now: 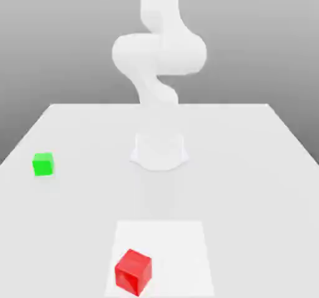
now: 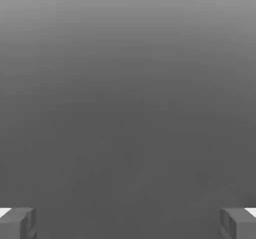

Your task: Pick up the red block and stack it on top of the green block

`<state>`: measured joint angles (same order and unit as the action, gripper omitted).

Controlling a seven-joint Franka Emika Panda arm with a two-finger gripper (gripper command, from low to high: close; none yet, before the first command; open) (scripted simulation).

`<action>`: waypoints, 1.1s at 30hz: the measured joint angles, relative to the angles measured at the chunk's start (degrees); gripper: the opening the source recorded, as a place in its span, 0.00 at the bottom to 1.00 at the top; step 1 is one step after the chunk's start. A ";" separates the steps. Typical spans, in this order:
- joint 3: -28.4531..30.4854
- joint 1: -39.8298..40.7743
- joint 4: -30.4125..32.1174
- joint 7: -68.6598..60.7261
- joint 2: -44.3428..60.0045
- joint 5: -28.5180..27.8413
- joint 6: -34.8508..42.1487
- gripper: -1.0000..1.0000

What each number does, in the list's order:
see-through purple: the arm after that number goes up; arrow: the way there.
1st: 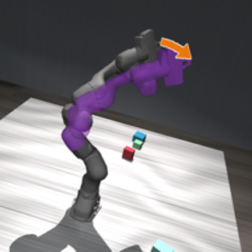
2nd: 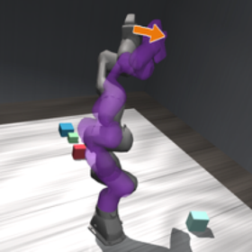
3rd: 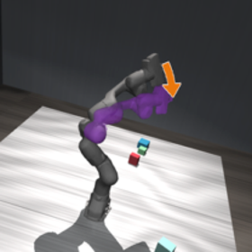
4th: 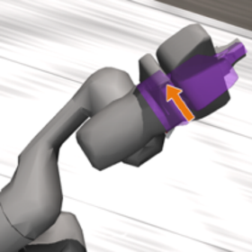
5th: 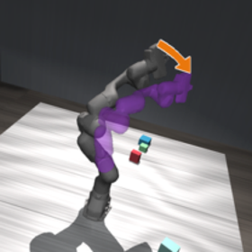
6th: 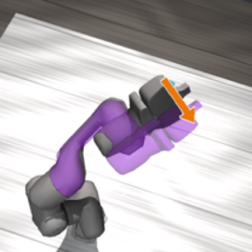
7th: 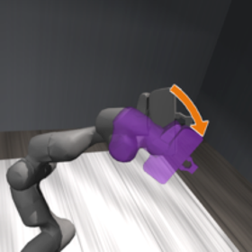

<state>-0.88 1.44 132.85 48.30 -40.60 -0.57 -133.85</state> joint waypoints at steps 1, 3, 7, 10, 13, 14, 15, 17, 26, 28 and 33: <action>-0.36 0.60 0.46 1.07 2.26 -0.25 -0.89 0.50; -1.01 1.73 1.33 3.10 6.55 -0.74 -2.58 0.50; -2.08 3.74 3.03 7.09 14.92 -1.71 -5.87 0.50; -2.52 4.91 4.29 10.10 21.17 -2.50 -8.32 0.50; -2.76 5.91 5.55 12.99 27.41 -3.11 -10.77 0.50; -2.90 6.30 5.98 13.86 29.49 -3.19 -11.58 0.50; -2.80 6.46 6.40 14.79 31.56 -3.34 -12.41 0.50; -2.67 6.90 7.24 16.51 35.70 -3.44 -14.03 0.50; -2.13 7.71 9.99 21.21 54.16 -1.38 -22.88 0.50; -1.70 7.39 9.47 21.58 58.31 -1.70 -26.25 0.50; -1.33 7.11 8.98 21.93 61.72 -2.14 -29.12 0.00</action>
<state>-2.21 8.55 141.82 70.23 21.12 -2.71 -162.97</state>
